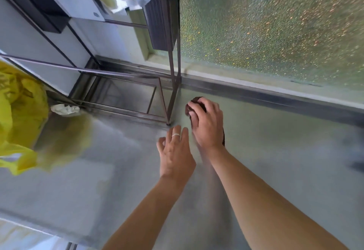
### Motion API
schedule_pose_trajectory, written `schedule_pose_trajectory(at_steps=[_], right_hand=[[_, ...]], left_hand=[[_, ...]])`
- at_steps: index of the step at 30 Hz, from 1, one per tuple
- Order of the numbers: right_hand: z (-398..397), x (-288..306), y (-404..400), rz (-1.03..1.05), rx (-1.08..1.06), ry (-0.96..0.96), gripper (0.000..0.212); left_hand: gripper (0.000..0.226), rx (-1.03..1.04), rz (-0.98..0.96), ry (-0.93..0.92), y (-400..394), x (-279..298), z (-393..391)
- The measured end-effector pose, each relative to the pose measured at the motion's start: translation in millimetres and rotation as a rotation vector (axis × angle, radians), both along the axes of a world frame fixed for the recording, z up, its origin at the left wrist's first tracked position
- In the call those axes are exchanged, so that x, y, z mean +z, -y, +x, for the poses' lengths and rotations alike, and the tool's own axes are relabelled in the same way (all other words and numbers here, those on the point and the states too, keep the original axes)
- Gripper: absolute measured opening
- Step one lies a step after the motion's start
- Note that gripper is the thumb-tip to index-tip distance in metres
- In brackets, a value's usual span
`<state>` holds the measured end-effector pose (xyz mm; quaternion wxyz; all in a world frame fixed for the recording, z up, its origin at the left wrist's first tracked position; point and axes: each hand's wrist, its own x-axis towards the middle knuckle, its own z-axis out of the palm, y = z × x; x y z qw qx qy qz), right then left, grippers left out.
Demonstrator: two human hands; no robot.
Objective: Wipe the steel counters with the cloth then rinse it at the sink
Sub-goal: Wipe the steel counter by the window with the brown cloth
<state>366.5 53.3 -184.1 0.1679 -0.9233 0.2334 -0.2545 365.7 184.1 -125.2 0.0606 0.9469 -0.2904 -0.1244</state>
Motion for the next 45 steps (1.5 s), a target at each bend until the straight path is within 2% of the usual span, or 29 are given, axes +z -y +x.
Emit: schedule_pose_trajectory(at_steps=[6,12,16,20,23,25,27,31,34,40,45], right_hand=[[60,-9,25,-0.015,0.048,0.069,0.028],[72,-2,25,-0.151,0.006,-0.098,0.019],[69,3,24,-0.198,-0.136,-0.139,0.016],[34,0,45,-0.195,-0.344,-0.152,0.016],[12,4,62,-0.053,-0.609,-0.14,0.024],[9,9,61,0.071,-0.677,-0.107,0.029],[12,10,52,0.073,-0.583,-0.044,0.025],[36,1,30,0.064,-0.204,0.111,0.013],[54,-4,13,0.101,0.031,0.138,0.02],[45,-2,25,0.135,0.21,0.048,0.035],[14,5,7,0.159,0.285,0.008,0.034]], left_hand=[[0.063,0.001,0.046,-0.004,19,6,2],[0.047,0.045,0.021,-0.01,29,6,5],[0.044,0.016,0.019,0.017,25,4,9],[0.036,0.018,-0.009,0.004,19,0,12],[0.043,0.012,-0.018,-0.027,17,3,12],[0.054,0.009,-0.02,-0.043,16,6,12],[0.06,0.001,-0.021,-0.043,14,7,11],[0.058,-0.031,0.001,0.002,12,5,11],[0.057,-0.059,-0.006,0.009,11,4,13],[0.066,-0.068,-0.01,-0.024,8,5,15],[0.07,-0.109,0.006,-0.065,-11,4,8]])
